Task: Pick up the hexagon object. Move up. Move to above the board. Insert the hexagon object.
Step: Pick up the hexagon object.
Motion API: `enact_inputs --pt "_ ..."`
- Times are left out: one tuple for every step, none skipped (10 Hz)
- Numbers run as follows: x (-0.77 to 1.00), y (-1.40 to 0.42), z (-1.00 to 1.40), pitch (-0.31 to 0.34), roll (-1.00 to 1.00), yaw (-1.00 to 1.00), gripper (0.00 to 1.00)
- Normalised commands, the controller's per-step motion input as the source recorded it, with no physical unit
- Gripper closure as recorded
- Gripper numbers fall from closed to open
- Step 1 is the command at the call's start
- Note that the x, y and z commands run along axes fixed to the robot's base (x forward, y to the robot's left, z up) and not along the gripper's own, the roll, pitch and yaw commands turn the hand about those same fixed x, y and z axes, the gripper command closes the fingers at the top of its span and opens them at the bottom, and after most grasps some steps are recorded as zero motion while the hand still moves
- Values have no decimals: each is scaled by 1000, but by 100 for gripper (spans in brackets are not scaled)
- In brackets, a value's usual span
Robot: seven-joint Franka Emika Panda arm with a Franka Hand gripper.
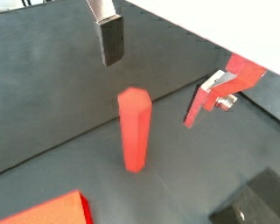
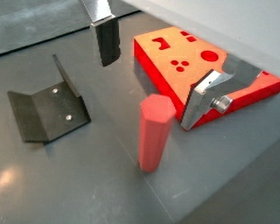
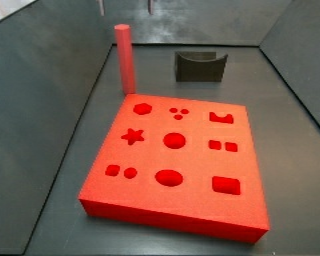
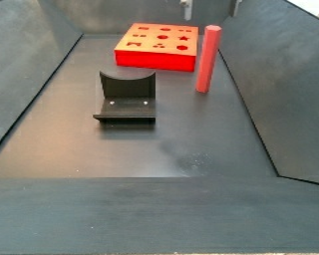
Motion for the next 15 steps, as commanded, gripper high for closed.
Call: enact_inputs --pt "0 -66 -217 0 -44 -23 0" --pt "-46 -34 -211 0 -24 0 0" --pt "-146 -66 -277 -1 -23 77 0" --pt "-131 -94 -309 0 -14 126 0" --pt "0 -114 -406 0 -23 80 0" --pt "9 -106 -449 0 -51 31 0" --pt "17 -49 -426 0 -61 9 0" --pt "0 0 -383 0 -51 26 0" --pt "-26 0 -260 0 -33 60 0" --pt "0 0 -134 0 0 40 0" --pt "0 0 0 0 20 0 0" --pt "0 0 0 0 0 0 0" --pt "0 0 0 0 0 0 100" --pt "0 0 0 0 0 0 100" --pt "0 0 0 0 0 0 100"
